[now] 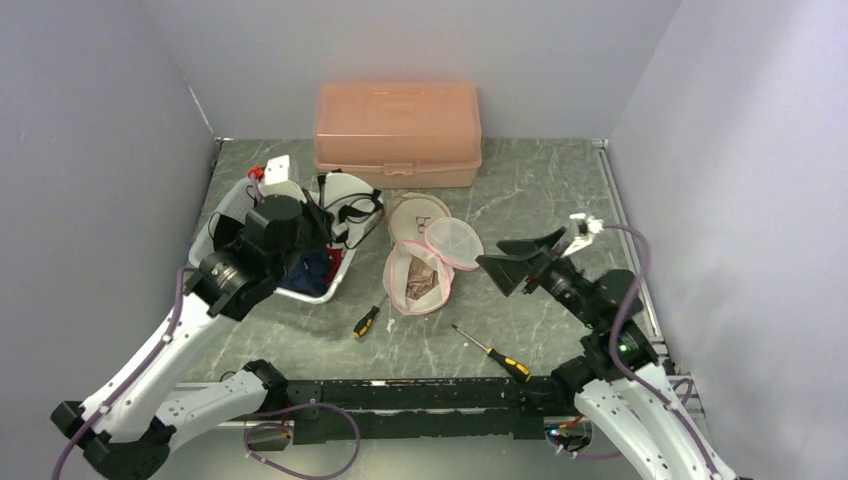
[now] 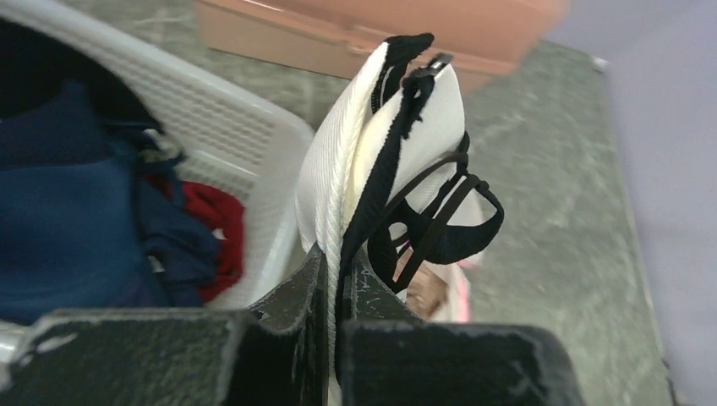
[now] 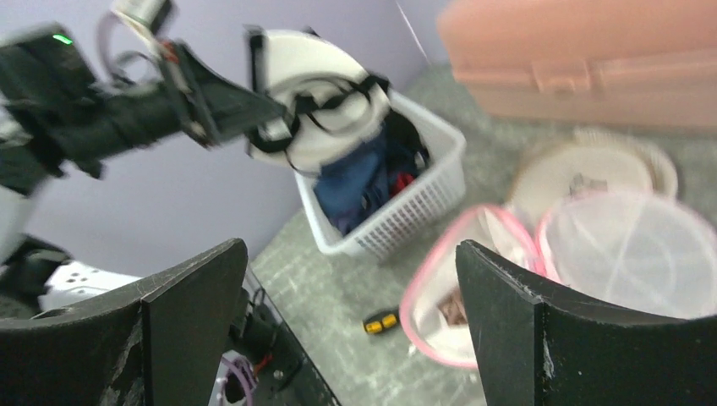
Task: Unzip the laundry bag and remove the bra
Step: Pick up the bra from the laundry bag, then place the bra in the bin.
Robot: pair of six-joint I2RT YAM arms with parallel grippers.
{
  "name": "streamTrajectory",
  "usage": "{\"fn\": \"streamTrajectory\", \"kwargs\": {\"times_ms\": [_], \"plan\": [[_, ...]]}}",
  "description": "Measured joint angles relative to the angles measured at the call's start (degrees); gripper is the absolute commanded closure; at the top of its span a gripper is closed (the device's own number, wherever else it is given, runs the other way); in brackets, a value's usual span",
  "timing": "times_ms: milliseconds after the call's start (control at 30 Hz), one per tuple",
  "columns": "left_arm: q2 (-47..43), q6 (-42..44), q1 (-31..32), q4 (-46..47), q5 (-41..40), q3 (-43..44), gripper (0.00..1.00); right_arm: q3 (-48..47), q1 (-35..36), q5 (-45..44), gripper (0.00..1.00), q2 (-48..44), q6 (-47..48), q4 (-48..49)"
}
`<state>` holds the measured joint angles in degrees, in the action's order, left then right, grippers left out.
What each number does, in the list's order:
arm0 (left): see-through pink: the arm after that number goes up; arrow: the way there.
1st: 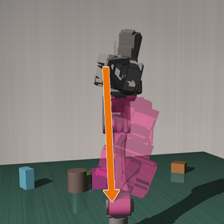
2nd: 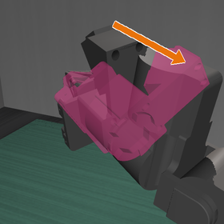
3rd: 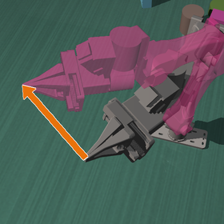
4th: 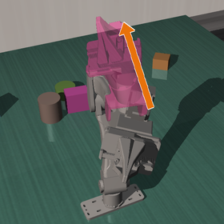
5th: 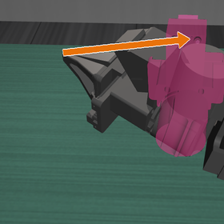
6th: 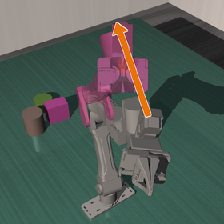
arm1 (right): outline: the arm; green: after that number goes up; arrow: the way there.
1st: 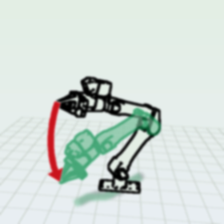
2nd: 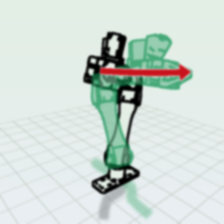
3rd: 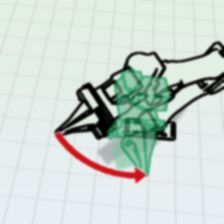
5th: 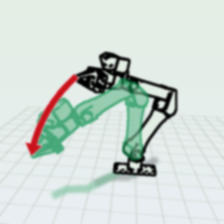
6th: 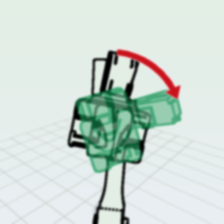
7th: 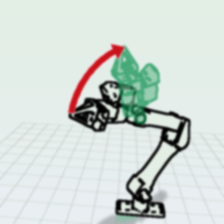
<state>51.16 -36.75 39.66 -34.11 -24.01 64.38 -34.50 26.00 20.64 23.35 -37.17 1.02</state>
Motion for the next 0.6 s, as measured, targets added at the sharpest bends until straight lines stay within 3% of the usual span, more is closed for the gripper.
{"fn": "streamTrajectory", "kwargs": {"times_ms": [333,600], "plan": [[10.47,-0.48,-21.4,-3.26,4.35,1.81,0.97,11.93,0.0,-0.35,0.06,7.39,-7.32,2.71],[14.25,-3.5,-25.99,0.48,9.29,-5.7,0.97,13.38,0.0,0.87,0.06,5.42,-8.31,3.76]]}}
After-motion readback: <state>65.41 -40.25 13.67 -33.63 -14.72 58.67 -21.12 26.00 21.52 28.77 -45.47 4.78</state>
